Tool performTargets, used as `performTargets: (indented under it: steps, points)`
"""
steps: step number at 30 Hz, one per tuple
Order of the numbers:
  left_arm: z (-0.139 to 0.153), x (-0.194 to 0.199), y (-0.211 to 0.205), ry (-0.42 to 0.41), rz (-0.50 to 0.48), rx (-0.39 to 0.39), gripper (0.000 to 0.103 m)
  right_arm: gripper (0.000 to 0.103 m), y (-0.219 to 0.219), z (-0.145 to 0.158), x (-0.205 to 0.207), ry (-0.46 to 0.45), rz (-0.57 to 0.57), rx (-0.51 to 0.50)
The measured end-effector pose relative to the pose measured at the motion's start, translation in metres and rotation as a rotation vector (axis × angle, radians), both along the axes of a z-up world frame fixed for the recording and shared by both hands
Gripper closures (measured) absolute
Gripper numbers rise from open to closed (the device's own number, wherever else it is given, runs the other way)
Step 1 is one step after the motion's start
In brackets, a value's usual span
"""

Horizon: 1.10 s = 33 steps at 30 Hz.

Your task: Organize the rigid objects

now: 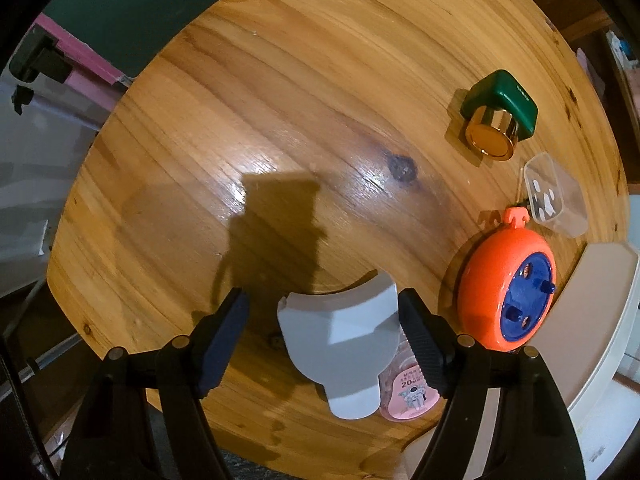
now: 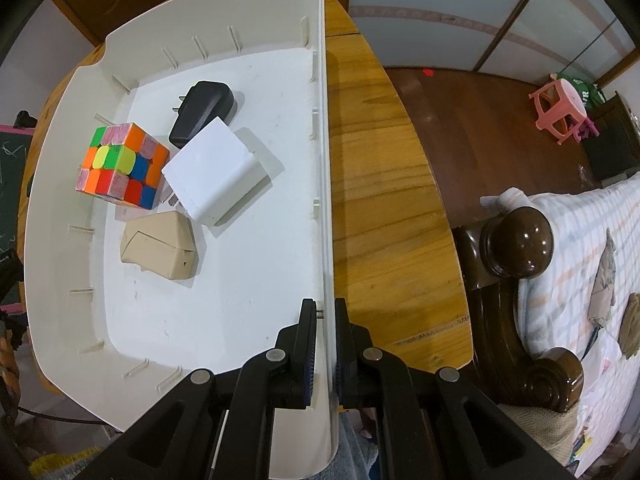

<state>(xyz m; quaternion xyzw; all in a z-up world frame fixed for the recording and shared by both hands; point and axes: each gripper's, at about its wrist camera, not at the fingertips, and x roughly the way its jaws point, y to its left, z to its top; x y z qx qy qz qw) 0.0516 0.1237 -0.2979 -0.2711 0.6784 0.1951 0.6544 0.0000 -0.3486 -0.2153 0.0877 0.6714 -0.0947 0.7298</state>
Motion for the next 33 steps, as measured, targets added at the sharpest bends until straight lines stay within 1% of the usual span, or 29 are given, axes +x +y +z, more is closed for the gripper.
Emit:
performTargets:
  steps: [4, 5, 7, 8, 9, 16, 22, 26, 29, 33]
  points:
    - [-0.001, -0.001, -0.005, 0.004, -0.005, 0.011, 0.024, 0.095, 0.0, 0.0, -0.001, 0.0, -0.001, 0.001]
    - [-0.007, -0.001, -0.021, 0.006, -0.003, 0.014, 0.024, 0.095, 0.0, 0.0, -0.001, 0.0, -0.002, 0.002]
    - [-0.006, -0.001, -0.021, 0.0, -0.01, 0.023, 0.032, 0.095, 0.0, 0.0, -0.001, 0.0, -0.001, 0.001]
    - [-0.002, -0.001, -0.027, -0.008, -0.02, 0.03, 0.039, 0.095, 0.0, 0.0, -0.001, 0.0, -0.001, 0.001]
    - [0.003, 0.001, -0.032, -0.009, -0.033, 0.035, 0.04, 0.095, 0.0, 0.0, -0.001, -0.001, -0.002, 0.002]
    - [0.016, 0.004, -0.032, -0.04, -0.09, 0.047, 0.04, 0.095, 0.001, 0.0, -0.002, -0.001, -0.004, 0.005]
    - [0.046, 0.015, -0.032, -0.09, -0.141, 0.051, 0.041, 0.095, 0.0, 0.0, -0.004, -0.005, -0.007, 0.009]
    - [0.07, 0.022, -0.043, -0.126, -0.197, 0.042, 0.041, 0.095, 0.0, 0.0, -0.004, -0.008, -0.009, 0.012]
    - [0.084, 0.027, -0.059, -0.147, -0.242, 0.048, 0.042, 0.095, 0.0, 0.0, -0.004, -0.01, -0.01, 0.013]
    - [0.094, 0.031, -0.071, -0.161, -0.277, 0.046, 0.042, 0.095, 0.0, 0.001, -0.004, -0.012, -0.012, 0.016]
